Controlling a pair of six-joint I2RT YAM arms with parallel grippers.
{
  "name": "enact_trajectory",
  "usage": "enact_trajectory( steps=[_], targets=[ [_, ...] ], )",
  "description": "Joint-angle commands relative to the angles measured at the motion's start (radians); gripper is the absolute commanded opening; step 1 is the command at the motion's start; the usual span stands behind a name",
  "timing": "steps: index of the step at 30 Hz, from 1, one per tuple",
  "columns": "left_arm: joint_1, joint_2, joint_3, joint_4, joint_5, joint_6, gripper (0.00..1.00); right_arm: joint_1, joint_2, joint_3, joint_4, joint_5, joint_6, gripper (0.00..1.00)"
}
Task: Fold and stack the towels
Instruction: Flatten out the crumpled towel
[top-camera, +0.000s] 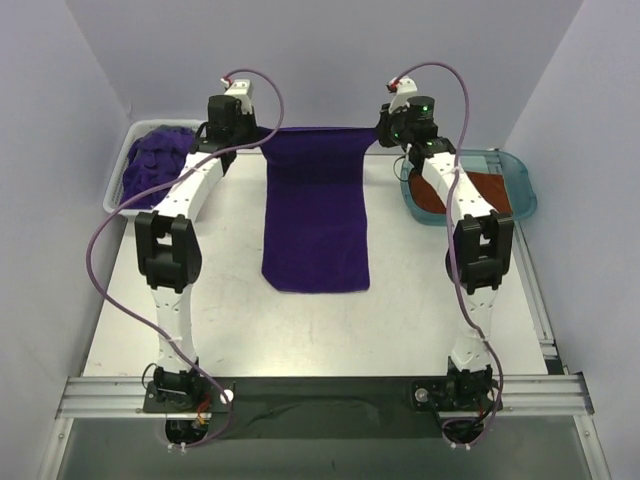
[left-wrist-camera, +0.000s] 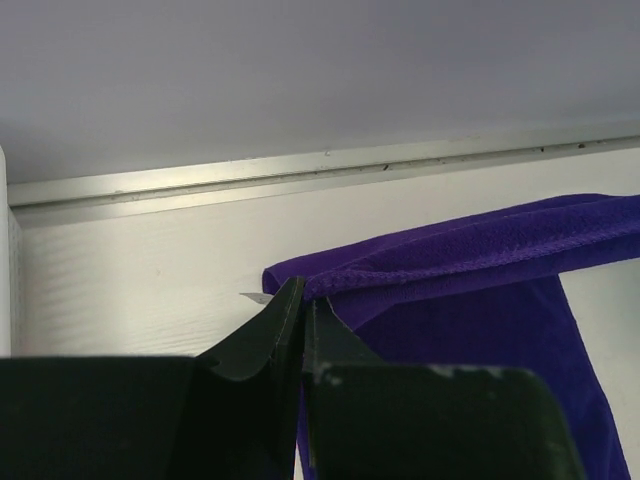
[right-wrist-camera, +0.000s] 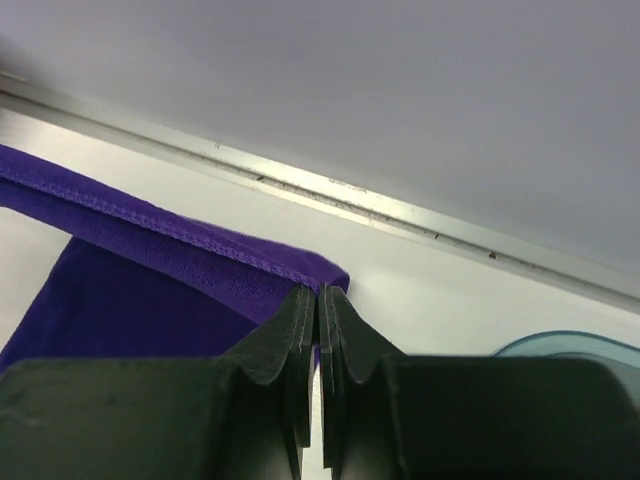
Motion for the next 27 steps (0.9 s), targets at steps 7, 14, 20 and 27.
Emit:
enact_trajectory(
  steps=[7,14,20,27],
  targets=[
    [0.026,-0.207,-0.282,0.134,0.058,-0.01,0.0,-0.021,-0.219,-0.278,0.07,-0.037,0.009,0.0],
    [0.022,-0.607,-0.537,0.189,0.035,0.01,0.0,-0.02,-0.531,-0.417,0.028,-0.04,0.009,0.0],
    [-0.044,-1.001,-0.747,0.158,0.046,0.065,0.0,-0.014,-0.881,-0.564,-0.048,-0.1,0.056,0.0],
    [-0.167,-1.365,-0.827,0.037,0.065,0.057,0.0,0.0,-1.253,-0.701,-0.139,-0.209,0.12,0.0]
  ],
)
